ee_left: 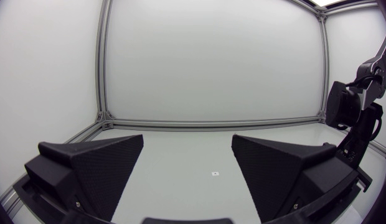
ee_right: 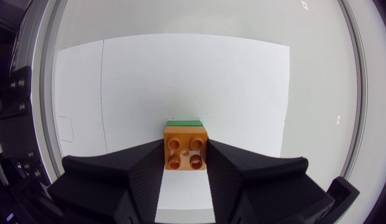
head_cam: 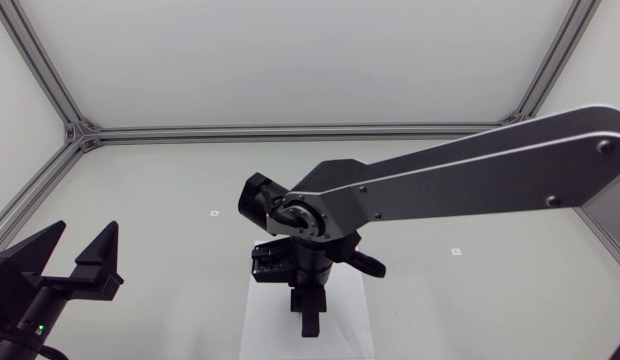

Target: Pick up the orange 2x2 brick with the right arm and stack it on top of the green 2x2 brick in the center

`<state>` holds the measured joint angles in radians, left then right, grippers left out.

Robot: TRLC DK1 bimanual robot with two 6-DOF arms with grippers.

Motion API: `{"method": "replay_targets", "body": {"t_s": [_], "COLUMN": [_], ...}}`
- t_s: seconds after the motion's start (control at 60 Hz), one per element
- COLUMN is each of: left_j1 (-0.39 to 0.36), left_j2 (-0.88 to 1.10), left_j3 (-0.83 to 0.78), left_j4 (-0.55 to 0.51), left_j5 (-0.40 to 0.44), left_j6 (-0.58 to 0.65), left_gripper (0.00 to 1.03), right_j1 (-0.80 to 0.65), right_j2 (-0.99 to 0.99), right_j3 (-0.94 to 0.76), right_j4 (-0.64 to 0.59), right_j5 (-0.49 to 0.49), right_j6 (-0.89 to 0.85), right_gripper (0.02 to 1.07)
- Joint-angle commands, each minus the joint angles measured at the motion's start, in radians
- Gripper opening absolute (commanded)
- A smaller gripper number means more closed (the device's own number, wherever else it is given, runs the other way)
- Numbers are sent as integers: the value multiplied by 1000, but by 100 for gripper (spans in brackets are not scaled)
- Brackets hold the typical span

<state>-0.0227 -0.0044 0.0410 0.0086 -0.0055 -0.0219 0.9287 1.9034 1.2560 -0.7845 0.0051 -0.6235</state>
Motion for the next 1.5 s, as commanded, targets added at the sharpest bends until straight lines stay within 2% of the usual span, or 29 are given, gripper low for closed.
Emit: {"method": "replay_targets", "body": {"t_s": [0.0, 0.233, 0.567, 0.967, 1.2, 1.483], "left_j1": [3, 3, 3, 3, 3, 3], "left_j2": [-8, -8, -8, -8, -8, -8], "left_j3": [-41, -41, -41, -41, -41, -41], "left_j4": [-15, -15, -15, -15, -15, -15], "left_j5": [4, 4, 4, 4, 4, 4], "left_j6": [13, 13, 13, 13, 13, 13], "left_gripper": [99, 99, 99, 99, 99, 99], "right_j1": [9, -1, -48, -4, -11, -34], "right_j2": [42, 91, 97, 89, 120, 108], "right_j3": [-26, -7, -23, -60, -26, -56], "right_j4": [-5, -47, -64, -18, -52, -29], "right_j5": [12, 1, -96, 10, -2, -65], "right_j6": [24, 22, -18, 34, 15, -44], "right_gripper": [8, 8, 8, 8, 8, 8]}}
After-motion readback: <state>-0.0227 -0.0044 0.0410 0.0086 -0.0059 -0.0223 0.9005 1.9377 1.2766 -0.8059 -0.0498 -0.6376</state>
